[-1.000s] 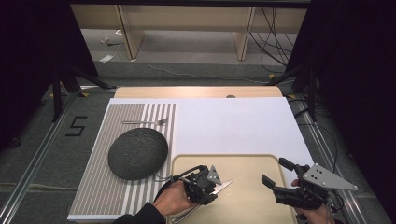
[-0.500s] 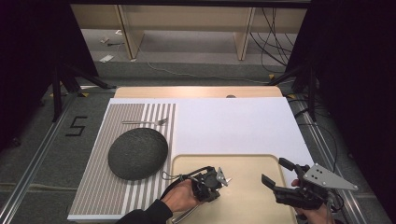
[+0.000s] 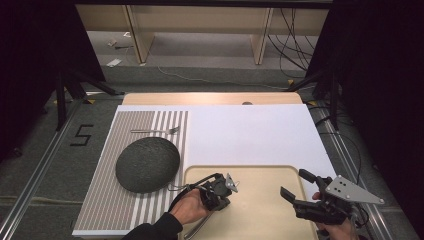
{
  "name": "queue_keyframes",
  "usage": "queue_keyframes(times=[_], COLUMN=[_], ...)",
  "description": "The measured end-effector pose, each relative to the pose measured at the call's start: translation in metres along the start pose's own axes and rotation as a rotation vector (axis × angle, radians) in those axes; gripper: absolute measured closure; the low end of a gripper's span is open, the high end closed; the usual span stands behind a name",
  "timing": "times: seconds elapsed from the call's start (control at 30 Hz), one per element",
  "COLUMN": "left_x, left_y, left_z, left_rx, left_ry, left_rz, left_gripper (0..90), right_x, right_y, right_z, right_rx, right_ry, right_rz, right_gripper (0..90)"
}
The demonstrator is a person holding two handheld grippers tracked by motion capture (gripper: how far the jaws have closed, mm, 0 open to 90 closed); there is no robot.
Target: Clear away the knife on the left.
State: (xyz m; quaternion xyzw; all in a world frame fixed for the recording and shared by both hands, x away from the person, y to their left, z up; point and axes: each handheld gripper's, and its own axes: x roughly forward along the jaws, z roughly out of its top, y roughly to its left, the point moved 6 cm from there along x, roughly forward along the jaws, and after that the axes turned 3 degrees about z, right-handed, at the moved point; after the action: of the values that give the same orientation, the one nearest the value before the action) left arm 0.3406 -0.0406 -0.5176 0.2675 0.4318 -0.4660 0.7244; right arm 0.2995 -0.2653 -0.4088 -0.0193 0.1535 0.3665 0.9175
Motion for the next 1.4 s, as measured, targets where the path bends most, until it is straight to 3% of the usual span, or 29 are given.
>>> queue_keyframes(times=[0.37, 0.87, 1.4], left_x=[-0.005, -0.019, -0.032], left_y=[0.013, 0.035, 0.046], left_z=[-0.007, -0.030, -0.054], left_rx=[-0.030, -0.109, -0.158], left_ry=[0.011, 0.061, 0.090], left_rz=[0.013, 0.023, 0.036], left_gripper=[89.7, 89.7, 89.7], right_x=[-0.001, -0.001, -0.002], right_y=[0.000, 0.000, 0.000], right_z=[0.000, 0.000, 0.000], right_rx=[-0.006, -0.007, -0.011], right_ry=[-0.001, -0.002, 0.001], right_rz=[-0.004, -0.002, -0.004], right_gripper=[18.2, 18.2, 18.2])
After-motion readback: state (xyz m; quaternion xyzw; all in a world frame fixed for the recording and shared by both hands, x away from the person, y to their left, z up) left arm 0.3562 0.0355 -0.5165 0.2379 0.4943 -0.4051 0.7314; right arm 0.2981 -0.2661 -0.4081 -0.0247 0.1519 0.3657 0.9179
